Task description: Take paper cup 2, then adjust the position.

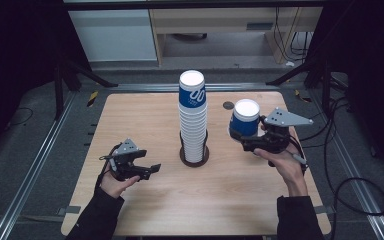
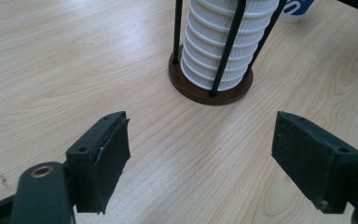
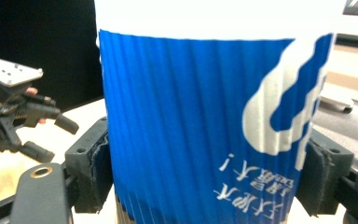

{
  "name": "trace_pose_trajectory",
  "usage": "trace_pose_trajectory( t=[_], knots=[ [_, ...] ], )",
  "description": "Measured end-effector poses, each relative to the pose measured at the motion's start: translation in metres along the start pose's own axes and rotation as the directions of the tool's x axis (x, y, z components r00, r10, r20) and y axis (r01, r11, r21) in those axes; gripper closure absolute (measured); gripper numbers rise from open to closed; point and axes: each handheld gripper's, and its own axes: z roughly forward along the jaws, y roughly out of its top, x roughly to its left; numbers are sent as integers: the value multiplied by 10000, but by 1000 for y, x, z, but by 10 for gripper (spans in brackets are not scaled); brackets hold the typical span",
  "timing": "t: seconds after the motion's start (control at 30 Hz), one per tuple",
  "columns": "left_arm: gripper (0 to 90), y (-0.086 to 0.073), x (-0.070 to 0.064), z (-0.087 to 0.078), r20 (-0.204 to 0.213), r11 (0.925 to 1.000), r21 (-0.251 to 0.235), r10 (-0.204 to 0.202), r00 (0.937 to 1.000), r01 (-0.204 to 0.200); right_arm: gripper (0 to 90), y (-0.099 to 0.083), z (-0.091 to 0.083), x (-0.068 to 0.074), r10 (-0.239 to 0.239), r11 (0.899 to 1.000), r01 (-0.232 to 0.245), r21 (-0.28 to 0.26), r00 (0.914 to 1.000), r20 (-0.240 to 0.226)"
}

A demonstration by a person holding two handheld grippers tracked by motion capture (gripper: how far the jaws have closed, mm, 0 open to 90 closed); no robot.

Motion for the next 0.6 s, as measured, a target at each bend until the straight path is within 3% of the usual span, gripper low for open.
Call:
trace_pose_trajectory(
  t=[0.33,0.6],
  knots=[
    [190,1,-2,-1,58,10000,-66,10,10000,-10,206,-27,0,3,-158,9991,174,390,9990,-418],
    [190,2,-4,-2,181,9999,-81,65,9998,-64,205,-35,5,8,-326,9971,385,653,9955,-892]
  ],
)
